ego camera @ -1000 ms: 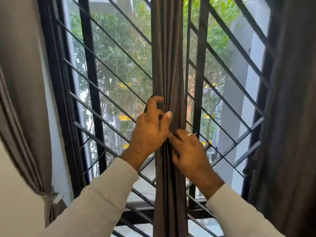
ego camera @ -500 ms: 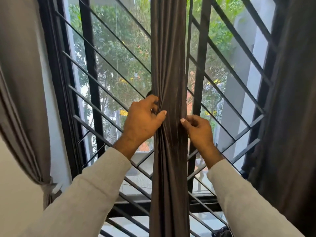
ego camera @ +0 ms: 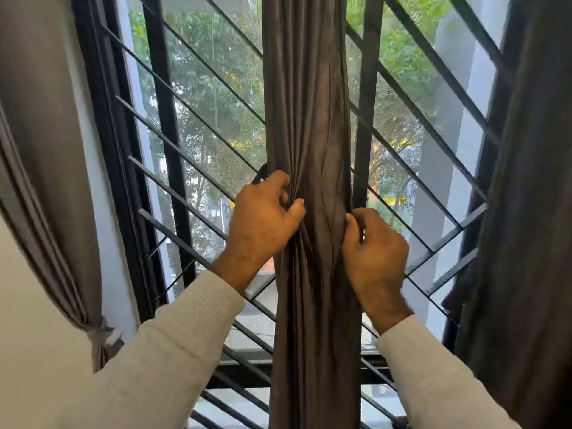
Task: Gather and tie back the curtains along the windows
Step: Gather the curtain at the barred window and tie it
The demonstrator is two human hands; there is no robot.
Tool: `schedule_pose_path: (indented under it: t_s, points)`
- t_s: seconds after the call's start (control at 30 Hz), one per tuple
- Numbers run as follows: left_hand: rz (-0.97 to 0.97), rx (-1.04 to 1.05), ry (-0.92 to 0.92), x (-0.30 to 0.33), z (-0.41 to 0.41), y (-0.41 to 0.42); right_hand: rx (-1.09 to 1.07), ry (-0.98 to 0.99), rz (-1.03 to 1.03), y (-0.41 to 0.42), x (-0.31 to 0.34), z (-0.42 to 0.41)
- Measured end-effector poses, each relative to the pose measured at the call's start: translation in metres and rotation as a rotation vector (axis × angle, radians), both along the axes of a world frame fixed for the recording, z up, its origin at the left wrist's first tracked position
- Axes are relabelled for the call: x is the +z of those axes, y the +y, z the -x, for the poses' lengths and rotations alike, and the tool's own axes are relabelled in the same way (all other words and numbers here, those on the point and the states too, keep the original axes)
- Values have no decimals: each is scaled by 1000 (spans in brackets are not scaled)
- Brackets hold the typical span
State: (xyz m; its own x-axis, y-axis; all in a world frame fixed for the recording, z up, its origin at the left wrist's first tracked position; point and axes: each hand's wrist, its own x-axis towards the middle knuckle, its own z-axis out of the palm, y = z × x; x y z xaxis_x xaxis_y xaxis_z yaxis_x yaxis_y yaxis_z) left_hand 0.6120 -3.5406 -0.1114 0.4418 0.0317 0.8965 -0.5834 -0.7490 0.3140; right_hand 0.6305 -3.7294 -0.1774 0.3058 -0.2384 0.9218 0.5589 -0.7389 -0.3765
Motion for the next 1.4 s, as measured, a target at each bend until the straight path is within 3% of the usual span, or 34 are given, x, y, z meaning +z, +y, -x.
schedule_pose_path:
  t_s: [0.13, 0.27, 0.53, 0.6, 0.67, 0.7, 0.77, 0.83, 0.93, 1.07, 1.17, 1.33, 1.4]
  points:
    - [17, 37, 36, 4, -3, -5, 90, -58, 224, 9, -1, 3]
    - [46, -4, 79, 5, -5, -13, 291, 66, 266, 22, -7, 1]
    - [16, -39, 14, 3, 5, -17, 481, 41, 461, 11, -12, 0]
    - [18, -13, 34, 6, 4, -12, 536, 31, 347, 3, -6, -5]
    - [26, -5, 52, 8, 5, -8, 415, 57, 132, -3, -1, -21]
    - [17, -1, 63, 9, 5, -7, 366, 128, 21, -5, 3, -30]
    - [-7, 24, 85, 11, 7, -8, 468, 335, -162, -5, 18, -44]
    - [-24, 67, 88, 12, 9, -10, 545, 407, -236, -4, 26, -49]
    - [-26, 151, 68, 11, 9, -11, 394, 185, -132, 0, 24, -29]
    - [-68, 195, 58, 12, 12, -20, 280, -88, 198, 18, -2, -3]
    - [-96, 169, 25, 13, 11, -23, 364, -110, 307, 26, -11, -2]
    - [-6, -51, 51, 8, 9, -13, 600, -41, 412, 15, -5, -13]
    - [-19, -25, 86, 7, 6, -8, 691, -4, 348, 10, 2, -19]
